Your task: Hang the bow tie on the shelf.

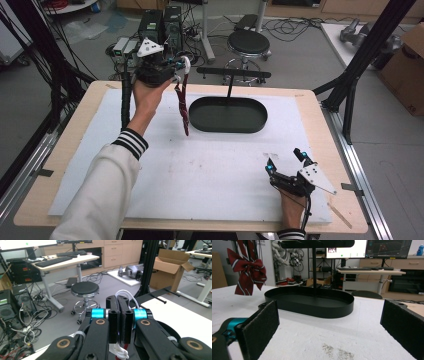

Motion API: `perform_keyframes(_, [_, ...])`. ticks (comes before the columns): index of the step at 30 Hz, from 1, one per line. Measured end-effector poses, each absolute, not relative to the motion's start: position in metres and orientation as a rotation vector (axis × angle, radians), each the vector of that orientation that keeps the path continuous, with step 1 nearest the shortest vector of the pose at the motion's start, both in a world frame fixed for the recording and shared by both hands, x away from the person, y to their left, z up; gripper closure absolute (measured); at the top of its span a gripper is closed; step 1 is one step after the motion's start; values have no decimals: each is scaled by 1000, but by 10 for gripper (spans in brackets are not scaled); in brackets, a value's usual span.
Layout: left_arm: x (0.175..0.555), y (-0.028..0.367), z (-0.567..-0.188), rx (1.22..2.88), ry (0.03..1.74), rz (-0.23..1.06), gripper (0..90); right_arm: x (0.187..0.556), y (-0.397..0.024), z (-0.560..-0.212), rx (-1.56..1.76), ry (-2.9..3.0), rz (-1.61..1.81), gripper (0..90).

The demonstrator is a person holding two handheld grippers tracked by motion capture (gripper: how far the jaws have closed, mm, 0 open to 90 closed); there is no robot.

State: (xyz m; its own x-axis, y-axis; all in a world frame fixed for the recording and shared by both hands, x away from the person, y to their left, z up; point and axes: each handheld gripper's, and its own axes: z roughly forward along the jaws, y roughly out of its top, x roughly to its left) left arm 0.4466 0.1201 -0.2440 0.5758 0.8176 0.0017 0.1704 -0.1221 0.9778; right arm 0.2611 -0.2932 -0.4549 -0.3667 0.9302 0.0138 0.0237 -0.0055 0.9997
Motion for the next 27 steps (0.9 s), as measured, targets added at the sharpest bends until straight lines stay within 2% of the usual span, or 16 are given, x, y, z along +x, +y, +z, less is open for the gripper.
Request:
perform_keyframes(12, [458, 87, -242, 1640, 803, 677, 876, 261, -293, -455, 1039, 1493, 1481, 10])
perform_keyframes(27, [476, 63, -243, 1662, 785, 688, 876, 261, -294, -455, 1039, 1493, 1482, 10])
